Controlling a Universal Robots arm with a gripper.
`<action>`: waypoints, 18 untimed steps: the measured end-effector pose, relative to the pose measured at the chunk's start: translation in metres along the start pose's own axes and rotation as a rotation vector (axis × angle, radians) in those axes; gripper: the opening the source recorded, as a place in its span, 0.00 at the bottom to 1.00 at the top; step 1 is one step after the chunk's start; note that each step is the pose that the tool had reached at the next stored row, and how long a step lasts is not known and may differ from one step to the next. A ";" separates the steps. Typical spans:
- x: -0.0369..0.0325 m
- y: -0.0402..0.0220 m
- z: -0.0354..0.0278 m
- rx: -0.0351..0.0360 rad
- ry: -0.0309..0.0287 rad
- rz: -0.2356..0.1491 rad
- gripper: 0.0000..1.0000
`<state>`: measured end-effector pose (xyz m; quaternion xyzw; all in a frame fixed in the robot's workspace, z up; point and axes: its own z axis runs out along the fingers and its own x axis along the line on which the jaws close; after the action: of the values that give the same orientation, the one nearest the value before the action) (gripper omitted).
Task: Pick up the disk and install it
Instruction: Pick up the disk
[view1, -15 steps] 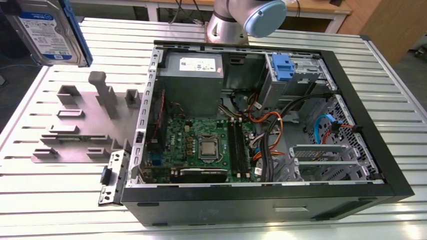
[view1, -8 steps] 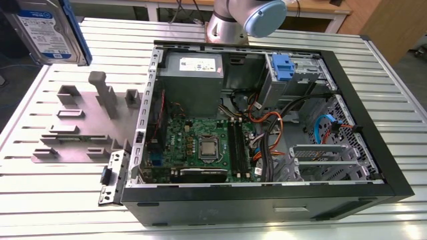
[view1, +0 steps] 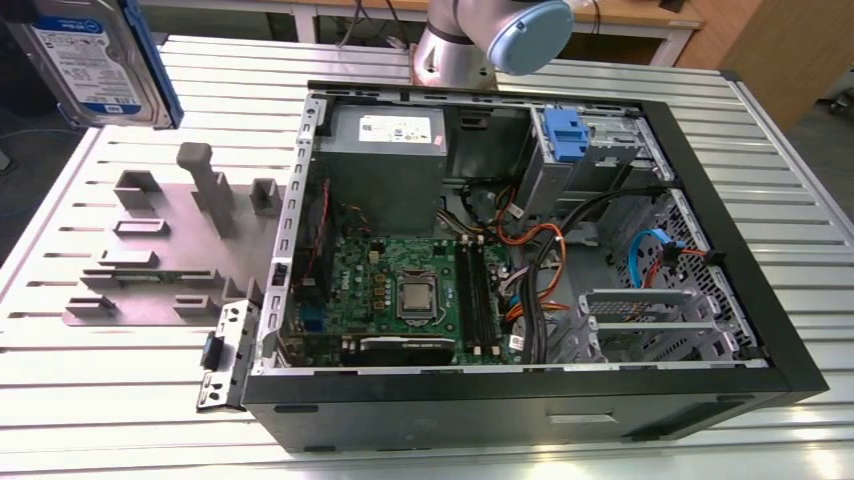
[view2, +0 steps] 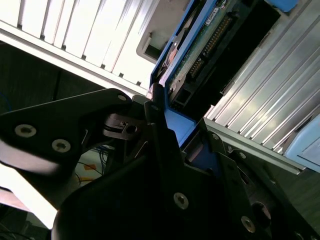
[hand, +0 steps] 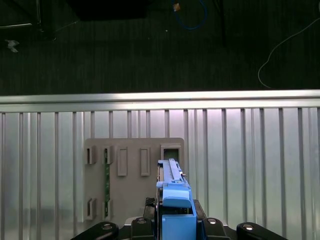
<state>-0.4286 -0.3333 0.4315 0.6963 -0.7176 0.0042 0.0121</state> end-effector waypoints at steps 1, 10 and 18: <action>0.0000 0.0000 -0.0006 0.0000 0.0000 0.000 0.36; 0.0002 0.0001 -0.0078 0.0001 0.0000 0.000 0.36; 0.0003 0.0001 -0.0142 0.0000 0.0000 0.000 0.36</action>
<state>-0.4286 -0.3333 0.4457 0.6963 -0.7176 0.0043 0.0121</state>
